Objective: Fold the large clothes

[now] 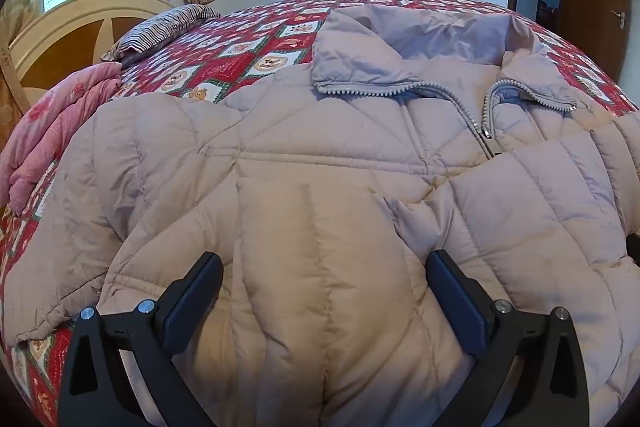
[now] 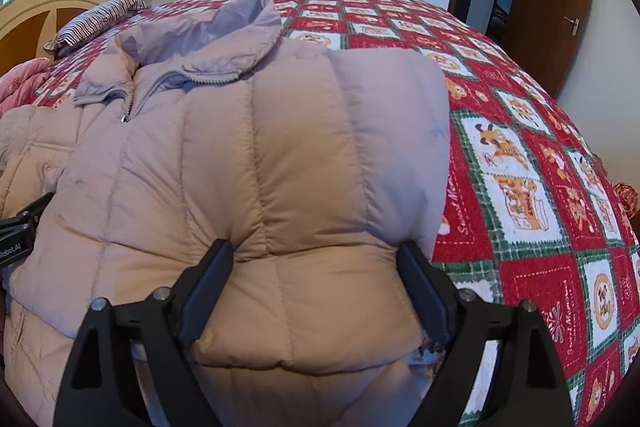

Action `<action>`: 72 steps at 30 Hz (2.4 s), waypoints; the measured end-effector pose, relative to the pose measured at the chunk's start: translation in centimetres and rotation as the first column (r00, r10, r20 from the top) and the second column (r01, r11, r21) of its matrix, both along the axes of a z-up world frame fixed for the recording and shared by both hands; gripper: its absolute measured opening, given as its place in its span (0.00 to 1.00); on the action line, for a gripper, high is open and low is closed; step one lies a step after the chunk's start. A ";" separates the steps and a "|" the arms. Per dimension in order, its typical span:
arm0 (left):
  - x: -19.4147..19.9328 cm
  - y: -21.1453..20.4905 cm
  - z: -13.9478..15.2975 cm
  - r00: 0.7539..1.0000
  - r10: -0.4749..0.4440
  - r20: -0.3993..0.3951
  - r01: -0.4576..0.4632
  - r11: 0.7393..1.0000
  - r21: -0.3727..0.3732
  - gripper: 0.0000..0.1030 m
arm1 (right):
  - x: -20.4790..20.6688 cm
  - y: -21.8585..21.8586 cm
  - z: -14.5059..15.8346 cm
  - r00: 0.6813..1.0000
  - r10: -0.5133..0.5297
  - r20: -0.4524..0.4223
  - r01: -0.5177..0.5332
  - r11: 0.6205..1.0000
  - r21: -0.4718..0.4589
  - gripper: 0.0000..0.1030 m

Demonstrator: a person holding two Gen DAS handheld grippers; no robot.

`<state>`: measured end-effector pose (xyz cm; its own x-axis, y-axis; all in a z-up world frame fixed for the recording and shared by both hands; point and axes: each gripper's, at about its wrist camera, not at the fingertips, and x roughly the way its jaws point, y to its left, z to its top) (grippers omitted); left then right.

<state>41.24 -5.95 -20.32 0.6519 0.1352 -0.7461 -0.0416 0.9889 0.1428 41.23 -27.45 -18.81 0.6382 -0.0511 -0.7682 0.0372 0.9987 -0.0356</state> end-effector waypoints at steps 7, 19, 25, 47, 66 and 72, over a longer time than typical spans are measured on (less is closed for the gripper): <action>0.0 -0.2 -0.1 1.000 0.002 0.001 -0.002 1.000 0.012 0.99 | 0.3 0.1 -0.3 1.000 -0.018 -0.012 0.018 1.000 -0.021 0.88; 0.1 0.1 0.1 1.000 -0.004 -0.002 0.004 1.000 -0.021 0.99 | 0.5 0.1 -0.5 0.999 -0.026 -0.022 0.026 0.999 -0.033 0.90; -4.2 4.4 6.5 0.993 -0.034 0.111 0.047 0.992 -0.119 0.99 | -0.9 -0.6 1.6 0.999 -0.049 -0.007 0.048 0.999 -0.023 0.91; -14.6 41.5 1.6 0.790 0.611 -0.044 -0.605 0.766 -0.219 0.99 | -11.6 10.2 4.0 0.974 0.212 0.085 -0.208 0.977 -0.051 0.91; -15.0 25.3 19.0 0.883 0.260 0.390 -0.213 0.964 -0.161 0.09 | -13.7 7.5 5.1 0.983 0.108 0.150 -0.112 0.994 0.020 0.91; -12.6 15.4 18.8 0.920 0.085 0.384 -0.015 0.983 -0.183 0.09 | -14.4 6.1 5.6 0.983 0.078 0.169 -0.086 0.996 0.040 0.91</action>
<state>28.63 9.48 -1.54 0.8905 0.0674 -0.4499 -0.1090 0.9918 -0.0671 26.81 -21.37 -13.20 0.7584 0.0401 -0.6506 -0.0434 0.9990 0.0111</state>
